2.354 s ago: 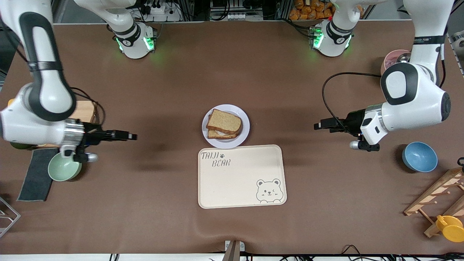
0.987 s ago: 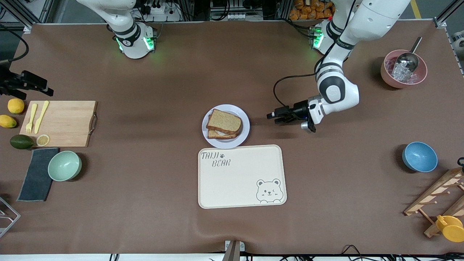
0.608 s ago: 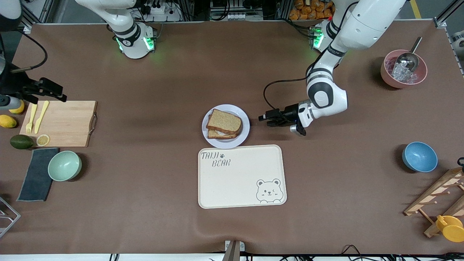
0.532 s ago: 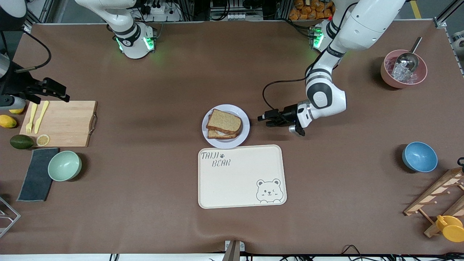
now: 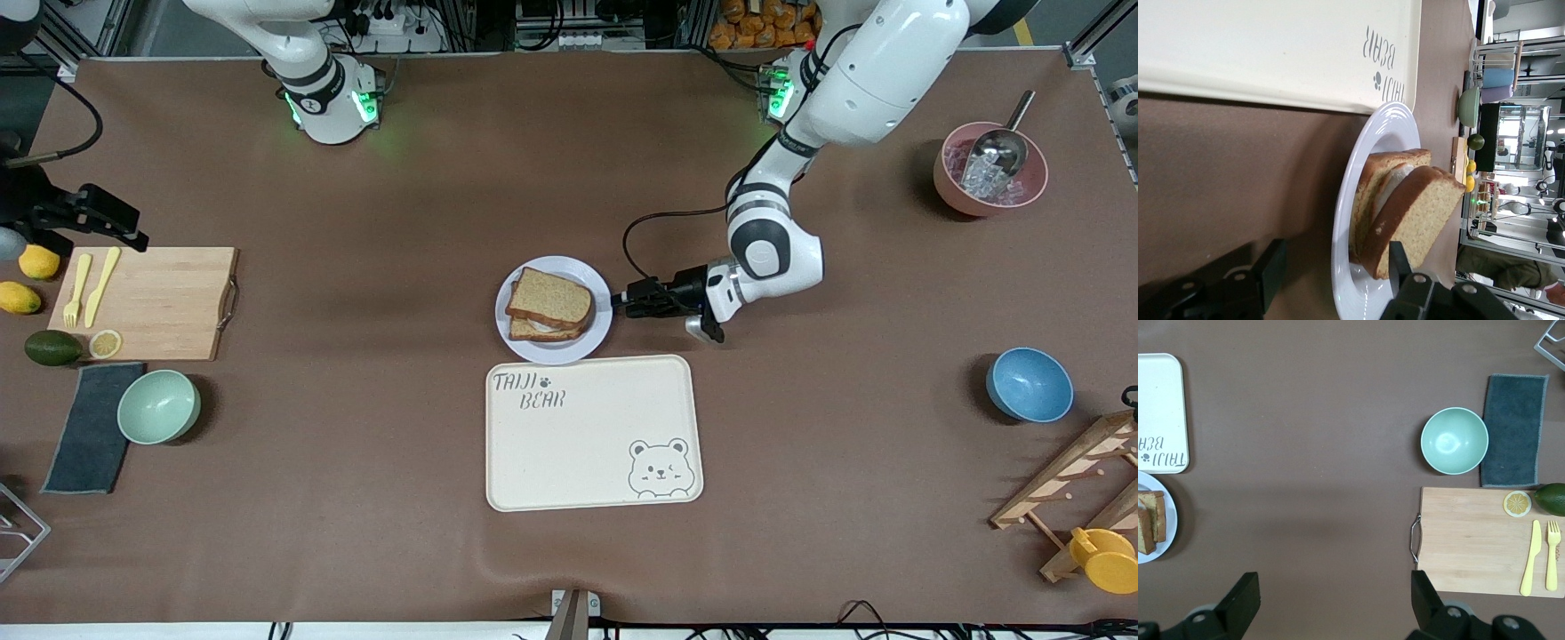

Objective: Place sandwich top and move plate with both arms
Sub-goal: 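Grasp the white plate rim with the left gripper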

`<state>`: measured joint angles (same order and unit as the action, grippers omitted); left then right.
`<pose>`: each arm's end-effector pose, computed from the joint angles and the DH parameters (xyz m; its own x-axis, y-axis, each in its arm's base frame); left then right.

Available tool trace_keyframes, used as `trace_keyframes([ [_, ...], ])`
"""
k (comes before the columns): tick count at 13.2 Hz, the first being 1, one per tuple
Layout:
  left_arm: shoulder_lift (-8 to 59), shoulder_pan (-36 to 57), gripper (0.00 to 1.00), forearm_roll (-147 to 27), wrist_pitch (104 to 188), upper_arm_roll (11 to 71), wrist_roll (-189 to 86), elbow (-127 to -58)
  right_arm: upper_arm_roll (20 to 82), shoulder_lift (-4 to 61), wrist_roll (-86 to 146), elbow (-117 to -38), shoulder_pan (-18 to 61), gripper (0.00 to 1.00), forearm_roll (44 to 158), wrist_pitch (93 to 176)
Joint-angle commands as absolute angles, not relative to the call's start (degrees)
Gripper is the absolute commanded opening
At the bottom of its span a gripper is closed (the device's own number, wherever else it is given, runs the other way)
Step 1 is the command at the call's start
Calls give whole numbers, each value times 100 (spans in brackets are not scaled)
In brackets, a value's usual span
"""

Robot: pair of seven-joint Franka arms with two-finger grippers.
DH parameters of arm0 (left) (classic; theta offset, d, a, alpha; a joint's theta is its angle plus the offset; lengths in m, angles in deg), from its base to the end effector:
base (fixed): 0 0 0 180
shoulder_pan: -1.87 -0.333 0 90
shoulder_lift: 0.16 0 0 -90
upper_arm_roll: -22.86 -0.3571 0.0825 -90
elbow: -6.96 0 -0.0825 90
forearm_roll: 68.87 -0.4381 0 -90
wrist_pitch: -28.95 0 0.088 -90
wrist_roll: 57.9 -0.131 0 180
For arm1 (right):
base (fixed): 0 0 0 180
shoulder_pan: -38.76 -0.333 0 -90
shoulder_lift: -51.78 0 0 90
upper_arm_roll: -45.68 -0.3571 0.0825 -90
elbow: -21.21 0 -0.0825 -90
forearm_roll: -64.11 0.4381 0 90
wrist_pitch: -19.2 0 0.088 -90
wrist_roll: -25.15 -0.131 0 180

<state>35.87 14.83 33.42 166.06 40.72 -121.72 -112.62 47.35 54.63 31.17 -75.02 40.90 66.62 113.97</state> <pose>0.5071 -0.3424 0.0911 0.9983 0.0576 -0.0125 0.0380 -0.4660 0.8840 0.5970 -0.0347 0.6216 0.9990 0.0348 0.0288 0.0360 -0.9985 -0.0424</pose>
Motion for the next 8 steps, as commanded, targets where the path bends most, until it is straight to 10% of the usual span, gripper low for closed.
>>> trace_keyframes([
  [1, 3903, 1558, 56, 3563, 16703, 4088, -12539, -10915, 4691, 5292, 3008, -7249, 4104, 100, 6586, 11315],
  [8, 4167, 1734, 35, 4081, 16703, 4088, -13357, -10677, 4682, 5037, 3034, -6826, 4095, 100, 6542, 11140],
])
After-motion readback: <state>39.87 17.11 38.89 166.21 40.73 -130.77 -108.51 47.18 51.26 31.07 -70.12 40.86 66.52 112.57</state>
